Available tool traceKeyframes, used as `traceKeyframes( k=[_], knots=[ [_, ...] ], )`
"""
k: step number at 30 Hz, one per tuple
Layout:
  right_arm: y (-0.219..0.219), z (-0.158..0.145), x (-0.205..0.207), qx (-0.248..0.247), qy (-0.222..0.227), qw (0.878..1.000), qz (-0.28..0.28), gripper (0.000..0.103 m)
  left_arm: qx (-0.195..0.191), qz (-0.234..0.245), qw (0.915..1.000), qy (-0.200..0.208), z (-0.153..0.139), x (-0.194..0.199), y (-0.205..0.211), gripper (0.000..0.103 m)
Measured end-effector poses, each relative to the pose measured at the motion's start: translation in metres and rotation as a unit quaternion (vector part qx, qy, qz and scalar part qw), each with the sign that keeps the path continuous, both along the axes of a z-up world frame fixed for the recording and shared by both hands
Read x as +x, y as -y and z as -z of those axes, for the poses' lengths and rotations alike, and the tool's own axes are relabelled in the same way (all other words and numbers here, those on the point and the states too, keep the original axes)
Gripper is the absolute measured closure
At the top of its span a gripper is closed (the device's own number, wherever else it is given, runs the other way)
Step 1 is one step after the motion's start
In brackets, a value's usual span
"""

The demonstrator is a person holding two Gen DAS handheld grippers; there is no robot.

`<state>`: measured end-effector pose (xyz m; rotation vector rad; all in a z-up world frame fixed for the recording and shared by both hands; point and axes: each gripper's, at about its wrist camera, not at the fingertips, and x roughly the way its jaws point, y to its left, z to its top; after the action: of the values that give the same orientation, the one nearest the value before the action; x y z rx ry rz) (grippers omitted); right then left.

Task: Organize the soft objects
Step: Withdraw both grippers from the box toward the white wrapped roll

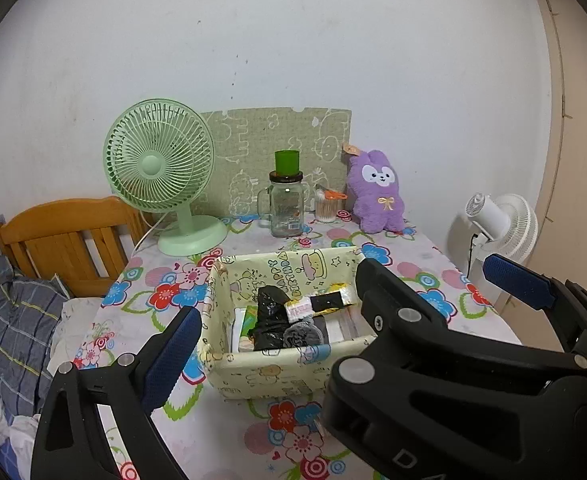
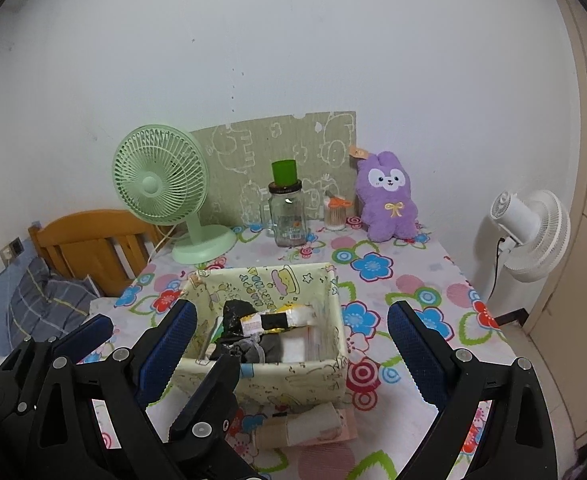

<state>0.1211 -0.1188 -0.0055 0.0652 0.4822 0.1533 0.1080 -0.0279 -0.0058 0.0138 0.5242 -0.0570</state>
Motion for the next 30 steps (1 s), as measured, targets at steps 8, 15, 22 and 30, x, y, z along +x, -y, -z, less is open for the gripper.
traceKeyframes(
  k=[8, 15, 22, 30],
  knots=[
    [0.005, 0.0, -0.021, 0.003, 0.001, 1.0, 0.0, 0.005, -0.003, 0.009, 0.9999, 0.007, 0.0, -0.02, 0.004, 0.006],
    [0.008, 0.004, -0.043, -0.005, 0.01, 1.0, 0.009, 0.005, -0.007, 0.017, 0.9998, 0.011, 0.006, -0.038, 0.008, 0.007],
    [0.012, 0.018, -0.057, -0.01, 0.008, 1.0, 0.016, 0.005, 0.0, 0.028, 0.9995, 0.011, 0.021, -0.049, 0.013, 0.007],
    [0.013, 0.035, -0.064, -0.01, -0.005, 1.0, 0.022, 0.005, 0.009, 0.034, 0.9994, 0.003, 0.036, -0.057, 0.017, 0.009]
  ],
)
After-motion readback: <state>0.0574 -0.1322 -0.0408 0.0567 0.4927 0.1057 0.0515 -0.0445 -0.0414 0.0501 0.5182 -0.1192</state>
